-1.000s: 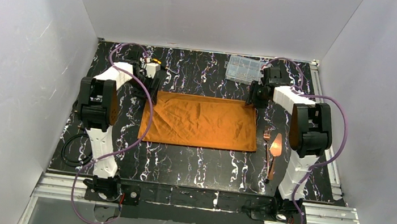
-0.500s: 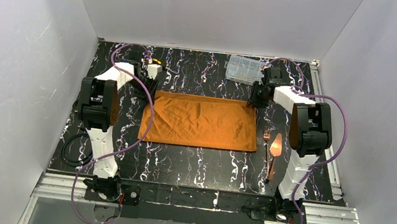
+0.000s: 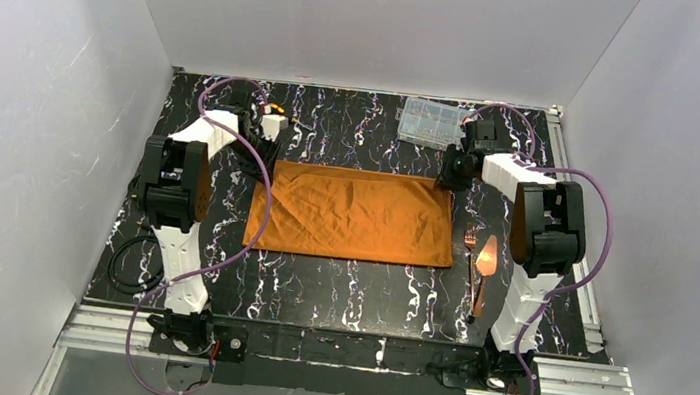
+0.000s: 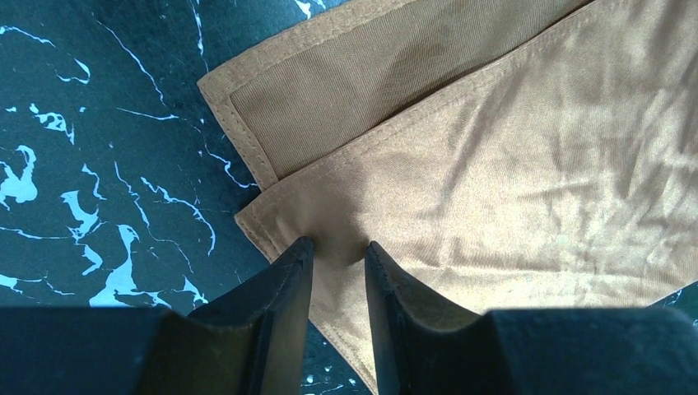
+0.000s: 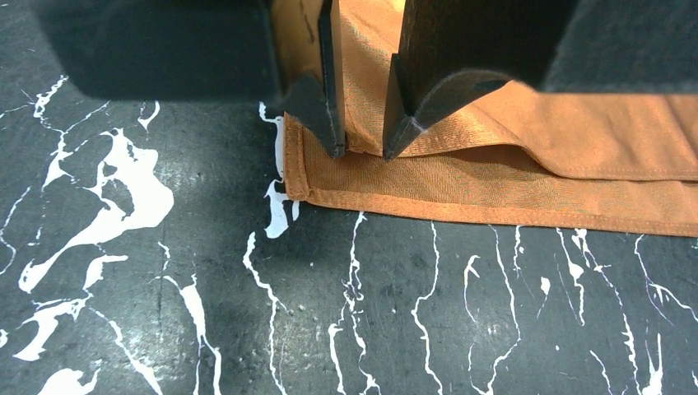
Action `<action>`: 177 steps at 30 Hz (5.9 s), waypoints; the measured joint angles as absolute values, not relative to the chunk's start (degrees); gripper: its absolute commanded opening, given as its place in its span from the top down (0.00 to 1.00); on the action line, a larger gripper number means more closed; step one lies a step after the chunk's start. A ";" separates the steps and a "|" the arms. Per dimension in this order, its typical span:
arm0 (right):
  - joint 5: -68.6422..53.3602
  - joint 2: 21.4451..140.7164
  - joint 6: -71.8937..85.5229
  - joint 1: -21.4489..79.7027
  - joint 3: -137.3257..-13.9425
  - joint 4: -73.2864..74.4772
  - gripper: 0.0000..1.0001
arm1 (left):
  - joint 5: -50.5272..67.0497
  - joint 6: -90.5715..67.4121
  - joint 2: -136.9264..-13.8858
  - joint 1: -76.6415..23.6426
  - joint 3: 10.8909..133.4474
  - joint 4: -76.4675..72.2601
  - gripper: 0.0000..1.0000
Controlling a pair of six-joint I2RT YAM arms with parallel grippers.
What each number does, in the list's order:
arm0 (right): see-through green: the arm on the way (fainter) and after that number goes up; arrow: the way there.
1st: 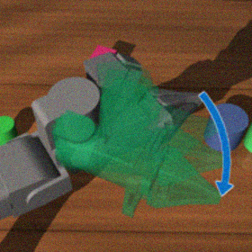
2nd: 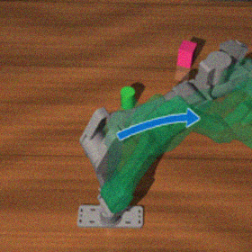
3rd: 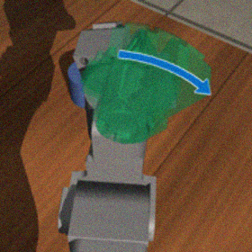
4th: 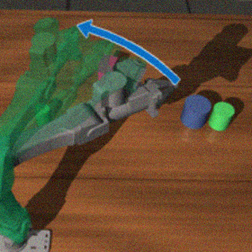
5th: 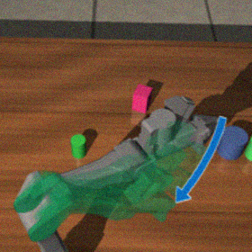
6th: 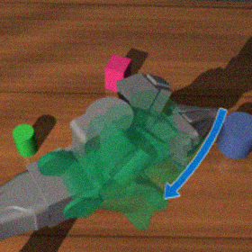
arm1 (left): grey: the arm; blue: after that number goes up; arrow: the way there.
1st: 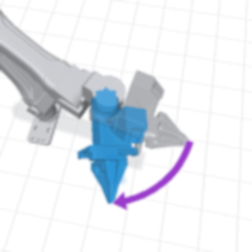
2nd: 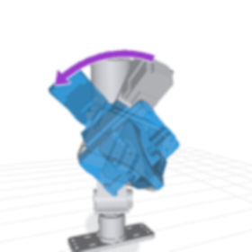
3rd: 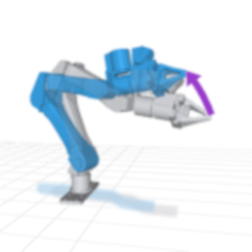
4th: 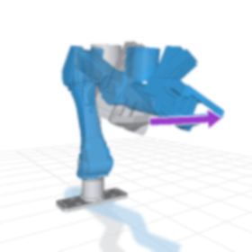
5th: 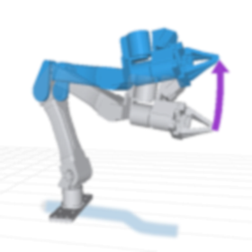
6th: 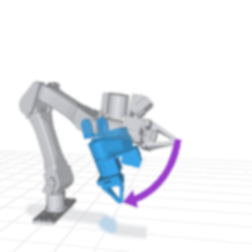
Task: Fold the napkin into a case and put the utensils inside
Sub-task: Smooth out the rectangle-folded napkin at the center of the board.
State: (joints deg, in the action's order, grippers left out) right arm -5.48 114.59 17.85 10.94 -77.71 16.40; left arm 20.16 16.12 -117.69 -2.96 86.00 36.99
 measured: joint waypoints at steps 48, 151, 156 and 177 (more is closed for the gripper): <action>0.08 103.15 19.55 10.94 -70.70 15.27 0.99 | 16.67 13.13 -117.30 -3.11 88.99 39.05 0.40; -9.91 91.33 27.53 16.56 -51.90 16.27 0.85 | 26.63 35.07 -101.91 -9.76 75.92 45.25 0.91; -14.87 90.80 27.99 16.51 -51.42 16.93 0.90 | 27.14 38.00 -101.91 -13.21 72.47 48.64 0.98; -38.74 107.04 25.67 27.49 -60.88 25.76 0.98 | 53.25 23.55 -120.33 -28.62 83.88 55.90 1.00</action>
